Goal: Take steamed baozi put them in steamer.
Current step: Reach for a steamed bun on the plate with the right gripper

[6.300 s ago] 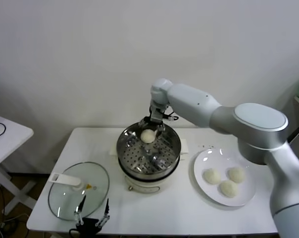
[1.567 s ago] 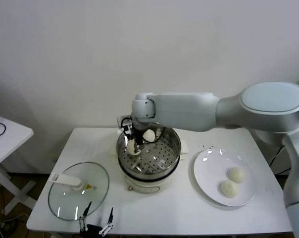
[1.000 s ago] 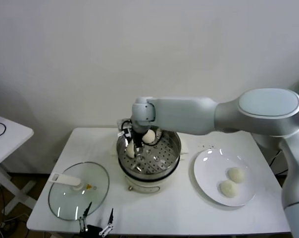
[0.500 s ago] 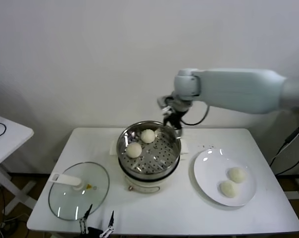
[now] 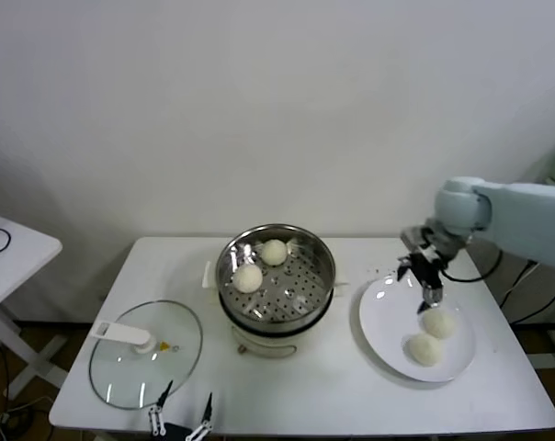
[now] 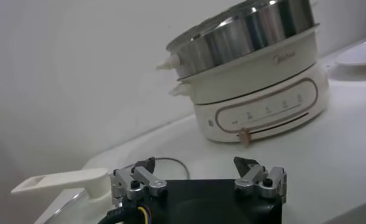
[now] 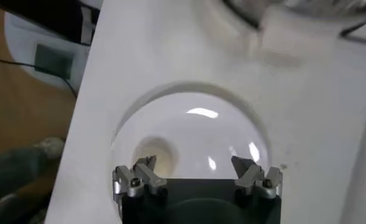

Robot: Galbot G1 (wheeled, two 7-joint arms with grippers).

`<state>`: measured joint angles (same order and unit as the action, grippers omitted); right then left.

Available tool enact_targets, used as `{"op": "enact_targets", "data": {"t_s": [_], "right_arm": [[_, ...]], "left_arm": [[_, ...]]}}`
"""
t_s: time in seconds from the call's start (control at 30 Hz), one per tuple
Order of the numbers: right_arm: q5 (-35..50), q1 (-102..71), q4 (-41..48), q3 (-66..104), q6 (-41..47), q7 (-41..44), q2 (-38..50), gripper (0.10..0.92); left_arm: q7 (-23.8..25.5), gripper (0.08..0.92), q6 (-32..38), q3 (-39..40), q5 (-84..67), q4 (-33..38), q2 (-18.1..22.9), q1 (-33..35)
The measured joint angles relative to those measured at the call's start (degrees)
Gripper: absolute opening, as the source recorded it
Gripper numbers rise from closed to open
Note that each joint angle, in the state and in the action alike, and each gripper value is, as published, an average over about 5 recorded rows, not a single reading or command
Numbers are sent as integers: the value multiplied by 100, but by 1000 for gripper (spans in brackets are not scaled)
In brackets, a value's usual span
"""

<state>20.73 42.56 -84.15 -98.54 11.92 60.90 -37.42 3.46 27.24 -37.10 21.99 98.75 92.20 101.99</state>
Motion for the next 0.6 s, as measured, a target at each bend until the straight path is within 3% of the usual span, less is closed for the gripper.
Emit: {"op": "enact_targets", "data": {"t_s": [0.6], "right_arm": [[-923, -1851, 251, 1164, 23, -270, 594, 823]], "left_arm": [[8, 823, -14, 7, 46, -66, 0, 4]]}}
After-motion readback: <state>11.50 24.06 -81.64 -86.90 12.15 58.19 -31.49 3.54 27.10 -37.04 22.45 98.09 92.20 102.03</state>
